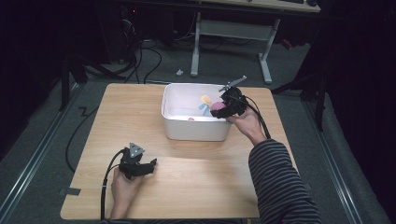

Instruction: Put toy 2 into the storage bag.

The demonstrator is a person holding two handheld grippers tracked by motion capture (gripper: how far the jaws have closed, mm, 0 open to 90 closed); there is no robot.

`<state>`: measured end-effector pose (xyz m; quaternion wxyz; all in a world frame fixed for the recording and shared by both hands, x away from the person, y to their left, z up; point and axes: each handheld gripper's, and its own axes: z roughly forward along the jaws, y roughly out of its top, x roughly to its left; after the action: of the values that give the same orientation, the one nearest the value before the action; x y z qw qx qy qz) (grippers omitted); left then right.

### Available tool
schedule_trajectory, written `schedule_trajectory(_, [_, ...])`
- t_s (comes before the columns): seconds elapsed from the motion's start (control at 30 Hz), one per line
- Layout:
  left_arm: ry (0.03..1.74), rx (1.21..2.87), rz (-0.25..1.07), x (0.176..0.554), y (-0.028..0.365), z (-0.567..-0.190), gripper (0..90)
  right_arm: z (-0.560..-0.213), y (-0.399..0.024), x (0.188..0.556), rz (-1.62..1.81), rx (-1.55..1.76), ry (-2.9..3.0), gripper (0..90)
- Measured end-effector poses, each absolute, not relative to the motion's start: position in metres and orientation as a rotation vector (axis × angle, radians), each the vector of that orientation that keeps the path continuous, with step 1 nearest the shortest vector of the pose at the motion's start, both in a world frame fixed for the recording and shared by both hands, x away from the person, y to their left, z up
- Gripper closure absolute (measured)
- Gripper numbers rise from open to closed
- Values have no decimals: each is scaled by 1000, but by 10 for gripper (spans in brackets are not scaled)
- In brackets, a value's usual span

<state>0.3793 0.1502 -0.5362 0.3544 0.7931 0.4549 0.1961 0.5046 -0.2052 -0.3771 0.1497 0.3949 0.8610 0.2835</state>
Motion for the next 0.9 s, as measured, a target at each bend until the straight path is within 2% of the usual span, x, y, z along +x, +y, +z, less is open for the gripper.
schedule_trajectory(0.67, [1176, 2047, 506, 379, 150, -536, 255, -387, -203, 509, 735, 1161, 2552, 334])
schedule_trajectory(0.9, [1177, 2046, 505, 379, 150, -536, 255, -382, -206, 507, 795, 1164, 2534, 294])
